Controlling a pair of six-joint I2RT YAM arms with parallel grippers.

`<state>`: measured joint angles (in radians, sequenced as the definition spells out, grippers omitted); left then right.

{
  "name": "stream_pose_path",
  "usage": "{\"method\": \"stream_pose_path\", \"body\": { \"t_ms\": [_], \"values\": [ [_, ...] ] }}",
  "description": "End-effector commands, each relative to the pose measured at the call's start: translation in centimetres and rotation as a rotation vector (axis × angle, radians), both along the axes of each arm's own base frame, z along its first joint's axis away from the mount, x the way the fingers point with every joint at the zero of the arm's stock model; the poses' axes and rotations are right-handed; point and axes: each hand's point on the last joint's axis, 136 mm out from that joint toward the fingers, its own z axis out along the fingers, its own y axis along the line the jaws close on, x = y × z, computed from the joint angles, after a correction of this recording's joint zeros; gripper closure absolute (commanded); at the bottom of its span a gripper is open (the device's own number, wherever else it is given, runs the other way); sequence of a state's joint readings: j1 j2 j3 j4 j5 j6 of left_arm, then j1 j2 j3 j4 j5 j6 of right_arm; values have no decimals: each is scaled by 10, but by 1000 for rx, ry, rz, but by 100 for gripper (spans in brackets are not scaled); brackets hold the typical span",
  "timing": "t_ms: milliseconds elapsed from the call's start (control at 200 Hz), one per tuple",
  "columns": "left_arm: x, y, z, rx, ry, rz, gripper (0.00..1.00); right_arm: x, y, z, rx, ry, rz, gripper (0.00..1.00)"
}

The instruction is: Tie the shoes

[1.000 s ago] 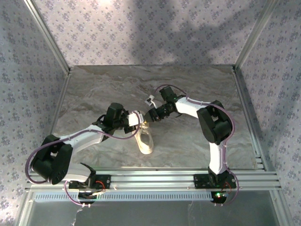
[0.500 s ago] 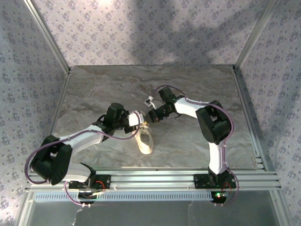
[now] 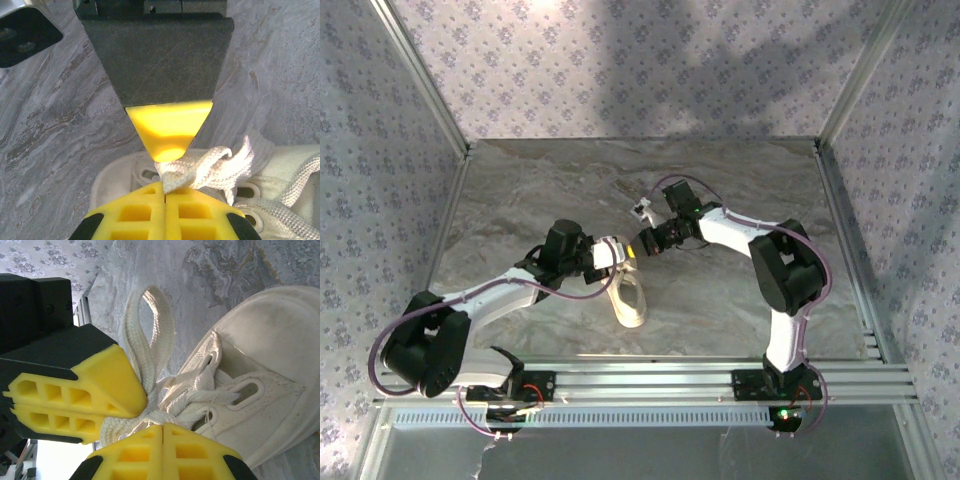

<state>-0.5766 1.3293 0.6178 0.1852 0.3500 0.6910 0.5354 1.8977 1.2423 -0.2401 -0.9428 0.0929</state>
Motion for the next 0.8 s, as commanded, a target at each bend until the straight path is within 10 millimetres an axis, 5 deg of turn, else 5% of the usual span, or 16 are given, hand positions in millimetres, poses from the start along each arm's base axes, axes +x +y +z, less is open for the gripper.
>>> {"method": "stream_pose_path", "body": {
  "t_ms": [0,515,635,800],
  "values": [
    [-5,1,4,-1,-16,-14,100,8,-6,10,-22,-84,-44,100],
    [-7,0,1,8,-7,-29,100,6,-9,13,-52,-132,-58,100],
    [-8,-1,0,9,-5,-29,100,9,-10,13,-51,-124,-73,74],
    [-8,-1,1,9,-7,-29,100,4,-12,9,-43,-87,-77,60]
  ]
}}
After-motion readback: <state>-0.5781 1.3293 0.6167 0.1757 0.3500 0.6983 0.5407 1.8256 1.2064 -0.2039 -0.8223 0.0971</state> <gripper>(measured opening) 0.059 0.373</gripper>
